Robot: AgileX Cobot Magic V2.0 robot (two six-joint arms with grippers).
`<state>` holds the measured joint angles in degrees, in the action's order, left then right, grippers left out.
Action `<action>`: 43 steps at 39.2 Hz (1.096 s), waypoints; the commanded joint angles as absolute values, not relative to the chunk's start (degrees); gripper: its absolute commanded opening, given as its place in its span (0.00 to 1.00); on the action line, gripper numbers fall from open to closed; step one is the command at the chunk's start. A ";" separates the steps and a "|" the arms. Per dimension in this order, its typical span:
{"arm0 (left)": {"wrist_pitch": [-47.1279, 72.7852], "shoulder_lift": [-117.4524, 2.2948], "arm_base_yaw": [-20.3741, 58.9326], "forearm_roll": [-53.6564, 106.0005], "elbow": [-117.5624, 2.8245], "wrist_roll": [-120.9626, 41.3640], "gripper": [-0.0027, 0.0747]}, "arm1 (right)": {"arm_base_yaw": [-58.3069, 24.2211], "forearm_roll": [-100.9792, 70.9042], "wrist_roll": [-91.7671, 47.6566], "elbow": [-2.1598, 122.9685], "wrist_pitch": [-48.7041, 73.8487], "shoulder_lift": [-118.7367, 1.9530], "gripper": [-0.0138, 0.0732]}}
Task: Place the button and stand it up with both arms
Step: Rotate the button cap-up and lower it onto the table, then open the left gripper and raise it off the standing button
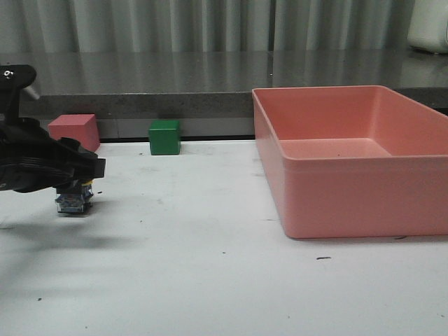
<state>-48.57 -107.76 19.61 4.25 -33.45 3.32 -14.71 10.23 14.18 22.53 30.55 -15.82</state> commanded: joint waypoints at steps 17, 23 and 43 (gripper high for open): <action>-58.23 -106.06 19.79 4.70 -33.35 3.30 0.59 | -14.38 11.42 13.74 24.01 25.82 -16.29 0.08; -58.23 -106.06 19.79 4.79 -33.35 3.30 0.66 | -14.38 11.42 13.74 24.01 25.82 -16.29 0.08; -46.92 -91.27 19.79 10.14 -33.35 3.19 0.66 | -14.38 11.42 13.74 24.01 25.82 -16.29 0.08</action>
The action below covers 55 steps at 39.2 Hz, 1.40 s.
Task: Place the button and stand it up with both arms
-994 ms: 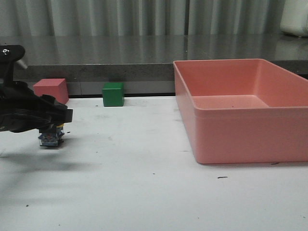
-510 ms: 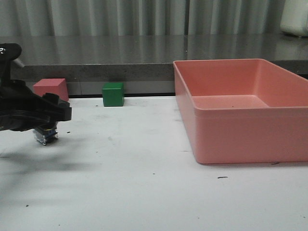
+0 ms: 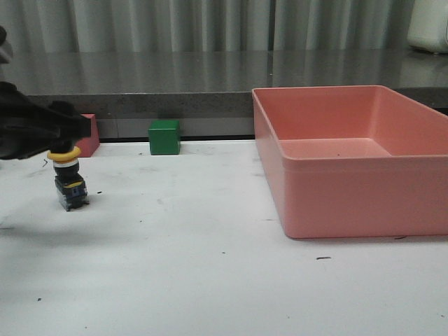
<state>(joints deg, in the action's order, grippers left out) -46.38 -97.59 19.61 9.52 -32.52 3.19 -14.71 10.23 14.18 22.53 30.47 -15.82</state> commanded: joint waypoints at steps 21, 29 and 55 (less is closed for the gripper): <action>-6.39 -51.57 19.79 9.94 -33.35 0.64 0.31 | -14.38 11.42 13.74 24.01 25.88 -16.29 0.08; 2.53 -39.20 19.79 9.13 -33.35 0.64 0.07 | -14.38 11.42 13.74 24.01 25.88 -16.29 0.08; 7.56 -28.01 19.79 9.13 -33.35 0.64 0.01 | -14.38 11.42 13.74 24.01 25.88 -16.29 0.08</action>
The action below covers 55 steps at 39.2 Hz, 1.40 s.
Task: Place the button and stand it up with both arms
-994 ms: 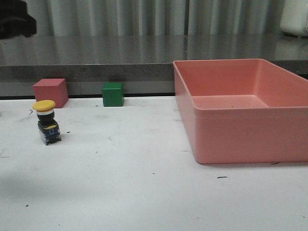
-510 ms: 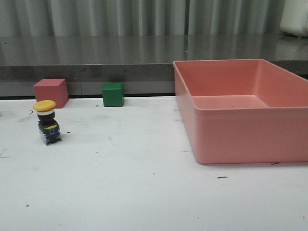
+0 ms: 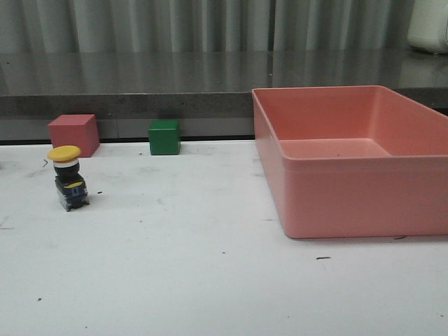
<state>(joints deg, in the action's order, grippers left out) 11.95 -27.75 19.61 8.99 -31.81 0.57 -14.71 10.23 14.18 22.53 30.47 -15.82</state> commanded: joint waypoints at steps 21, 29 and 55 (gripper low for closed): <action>6.96 -26.12 19.56 5.35 -30.27 0.64 0.01 | -14.38 11.42 13.74 24.01 25.88 -16.29 0.08; 6.96 -17.60 13.23 4.52 -21.92 0.76 0.01 | -14.38 11.42 13.74 24.01 25.88 -16.29 0.08; 4.68 1.55 -4.11 4.66 0.40 0.88 0.01 | -14.38 11.42 13.74 24.01 26.14 -16.29 0.08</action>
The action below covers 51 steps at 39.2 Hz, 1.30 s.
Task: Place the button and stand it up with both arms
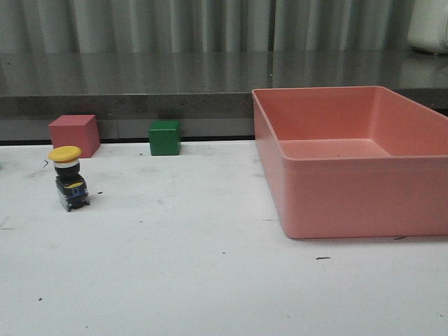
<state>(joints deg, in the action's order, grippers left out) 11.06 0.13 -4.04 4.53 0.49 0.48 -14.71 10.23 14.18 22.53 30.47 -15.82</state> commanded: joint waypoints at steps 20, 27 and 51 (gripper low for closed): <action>1.41 1.55 -4.11 4.66 1.42 0.88 0.01 | -14.38 11.42 13.74 24.01 26.14 -16.29 0.08; 1.41 1.55 -4.11 4.66 1.42 0.88 0.01 | -14.38 11.42 13.74 24.01 26.14 -16.29 0.08; 1.41 1.55 -4.11 4.66 1.42 0.88 0.01 | -14.38 11.42 13.74 24.01 26.14 -16.29 0.08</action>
